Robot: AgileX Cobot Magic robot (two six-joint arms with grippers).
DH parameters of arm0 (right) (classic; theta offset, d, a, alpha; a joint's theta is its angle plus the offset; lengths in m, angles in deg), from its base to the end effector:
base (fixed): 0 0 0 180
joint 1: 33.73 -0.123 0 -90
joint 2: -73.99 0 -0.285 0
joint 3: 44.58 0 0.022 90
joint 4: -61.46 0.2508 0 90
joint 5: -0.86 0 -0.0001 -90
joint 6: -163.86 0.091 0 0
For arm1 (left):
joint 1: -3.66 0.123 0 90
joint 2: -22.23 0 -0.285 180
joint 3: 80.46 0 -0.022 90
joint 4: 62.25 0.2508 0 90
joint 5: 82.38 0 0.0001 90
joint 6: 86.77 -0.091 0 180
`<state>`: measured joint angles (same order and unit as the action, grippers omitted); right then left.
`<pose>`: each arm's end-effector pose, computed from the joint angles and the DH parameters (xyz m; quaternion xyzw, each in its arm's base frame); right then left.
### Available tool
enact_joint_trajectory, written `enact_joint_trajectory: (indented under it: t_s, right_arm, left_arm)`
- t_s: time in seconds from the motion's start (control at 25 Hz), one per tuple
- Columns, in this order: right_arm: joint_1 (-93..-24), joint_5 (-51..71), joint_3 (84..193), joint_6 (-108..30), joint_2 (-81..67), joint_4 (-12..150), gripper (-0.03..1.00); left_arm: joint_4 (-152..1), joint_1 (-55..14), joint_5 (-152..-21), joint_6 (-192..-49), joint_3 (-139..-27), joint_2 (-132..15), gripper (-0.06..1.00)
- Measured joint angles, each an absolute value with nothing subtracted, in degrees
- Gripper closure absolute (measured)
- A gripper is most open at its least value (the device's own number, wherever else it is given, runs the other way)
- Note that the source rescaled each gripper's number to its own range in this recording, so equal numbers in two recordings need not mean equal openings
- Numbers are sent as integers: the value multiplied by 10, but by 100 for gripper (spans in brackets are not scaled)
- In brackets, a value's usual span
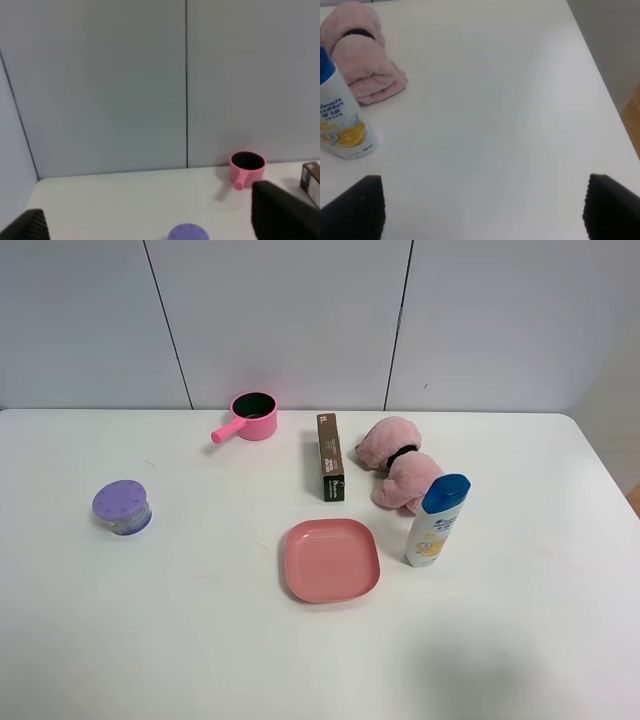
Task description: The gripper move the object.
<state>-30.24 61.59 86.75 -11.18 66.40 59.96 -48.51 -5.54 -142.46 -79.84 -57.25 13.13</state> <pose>-0.0053 -0.0018 0.2769 0.0633 0.8502 -0.0064 0.5227 -0.0730 0.0308 0.3891 -0.0145 0.7169 0.0186 0.6967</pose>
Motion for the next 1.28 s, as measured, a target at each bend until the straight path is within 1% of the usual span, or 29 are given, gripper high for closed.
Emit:
enact_joint_trajectory:
  t_s: [0.12,0.24,0.4,0.56,0.84,1.0,1.28]
  right_arm:
    - [-302,616,868,-112,664,600,-3]
    - [-302,616,868,-112,664,600,-3]
    - [-302,616,868,-112,664,600,-3]
    - [-302,616,868,-112,664,600,-3]
    - [-302,616,868,-112,664,600,-3]
    - [-302,616,868,-112,664,600,-3]
    - [-302,616,868,-112,664,600,-3]
  left_arm:
    - [-480,-40,-1444,-793,-573,146,27]
    - [-483,-2,-1471,-793,-573,149,27]
    - [-536,41,-1452,-809,-558,149,27]
    - [-562,46,-1422,-839,-489,149,27]
    - [-563,46,-1405,-836,-368,149,27]
    - [-564,46,-1406,-827,-342,149,27]
    - [-565,46,-1426,-808,-340,149,27]
